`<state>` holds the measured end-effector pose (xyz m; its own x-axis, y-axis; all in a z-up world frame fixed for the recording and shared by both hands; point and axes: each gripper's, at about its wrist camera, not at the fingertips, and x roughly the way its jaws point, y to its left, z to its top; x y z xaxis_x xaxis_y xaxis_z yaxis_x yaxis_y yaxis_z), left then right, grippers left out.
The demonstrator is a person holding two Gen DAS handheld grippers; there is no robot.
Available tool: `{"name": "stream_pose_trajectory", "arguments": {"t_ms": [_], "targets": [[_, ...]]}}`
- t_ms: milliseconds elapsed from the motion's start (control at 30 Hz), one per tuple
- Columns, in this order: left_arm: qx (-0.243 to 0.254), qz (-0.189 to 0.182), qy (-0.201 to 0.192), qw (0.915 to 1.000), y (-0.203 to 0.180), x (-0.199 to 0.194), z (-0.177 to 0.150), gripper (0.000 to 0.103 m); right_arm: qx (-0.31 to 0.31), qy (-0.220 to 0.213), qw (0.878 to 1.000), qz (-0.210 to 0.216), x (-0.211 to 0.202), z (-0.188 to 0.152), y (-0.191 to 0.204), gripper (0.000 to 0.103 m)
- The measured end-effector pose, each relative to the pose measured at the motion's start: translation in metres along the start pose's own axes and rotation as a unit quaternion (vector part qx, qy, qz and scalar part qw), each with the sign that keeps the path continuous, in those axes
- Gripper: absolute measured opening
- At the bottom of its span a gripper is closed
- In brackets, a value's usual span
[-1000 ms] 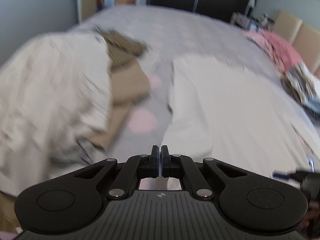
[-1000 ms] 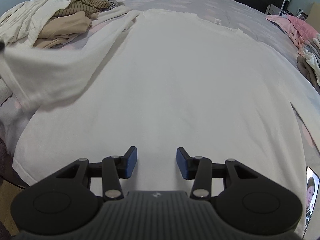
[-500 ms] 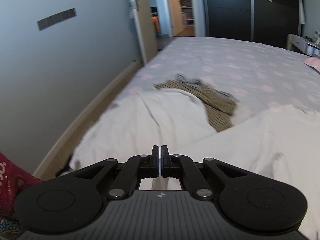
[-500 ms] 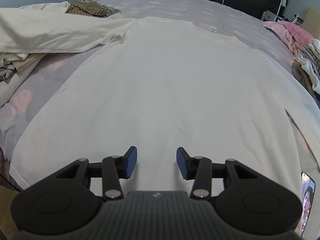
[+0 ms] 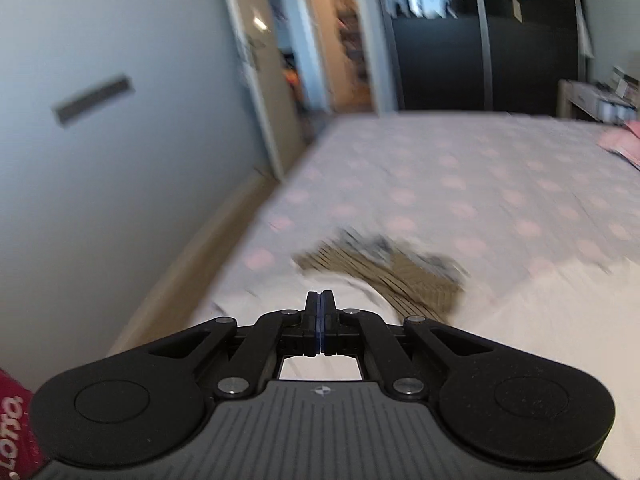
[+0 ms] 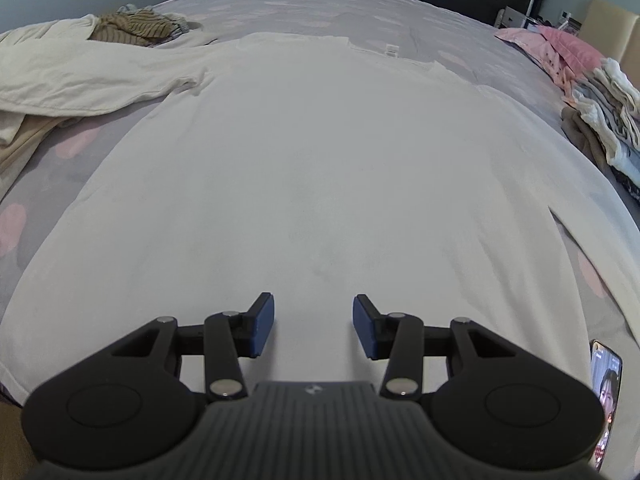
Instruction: Fold clothes
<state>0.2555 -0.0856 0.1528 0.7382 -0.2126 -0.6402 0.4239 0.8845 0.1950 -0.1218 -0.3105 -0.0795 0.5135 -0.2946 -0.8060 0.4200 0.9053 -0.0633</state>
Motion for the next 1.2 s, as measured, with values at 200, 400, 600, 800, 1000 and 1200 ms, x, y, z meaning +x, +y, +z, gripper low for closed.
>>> {"name": "stream_pose_trajectory", "arguments": {"t_ms": [200, 400, 600, 800, 1000, 1200], "targets": [[0.004, 0.028, 0.049, 0.9984, 0.008, 0.022, -0.032, 0.021, -0.004, -0.004, 1.000, 0.010, 0.003, 0.005, 0.002, 0.047], [-0.054, 0.010, 0.089, 0.9945, 0.040, 0.033, -0.081, 0.029, -0.008, 0.001, 1.000, 0.022, 0.008, 0.010, 0.007, 0.047], [-0.113, 0.002, 0.126, 0.9856, 0.058, 0.042, -0.123, 0.029, -0.016, 0.005, 0.999, 0.031, 0.010, 0.009, 0.013, 0.047], [-0.149, -0.006, 0.135, 0.9796, 0.063, 0.047, -0.147, 0.029, -0.017, 0.011, 0.999, 0.028, 0.012, 0.006, 0.014, 0.047], [-0.146, -0.023, 0.089, 0.9851, 0.050, 0.027, -0.138, 0.001, -0.014, 0.016, 1.000, 0.020, 0.015, 0.005, 0.013, 0.047], [-0.122, -0.053, 0.031, 0.9907, 0.027, 0.001, -0.113, 0.000, -0.019, 0.013, 0.999, 0.022, 0.014, 0.006, 0.017, 0.047]]}}
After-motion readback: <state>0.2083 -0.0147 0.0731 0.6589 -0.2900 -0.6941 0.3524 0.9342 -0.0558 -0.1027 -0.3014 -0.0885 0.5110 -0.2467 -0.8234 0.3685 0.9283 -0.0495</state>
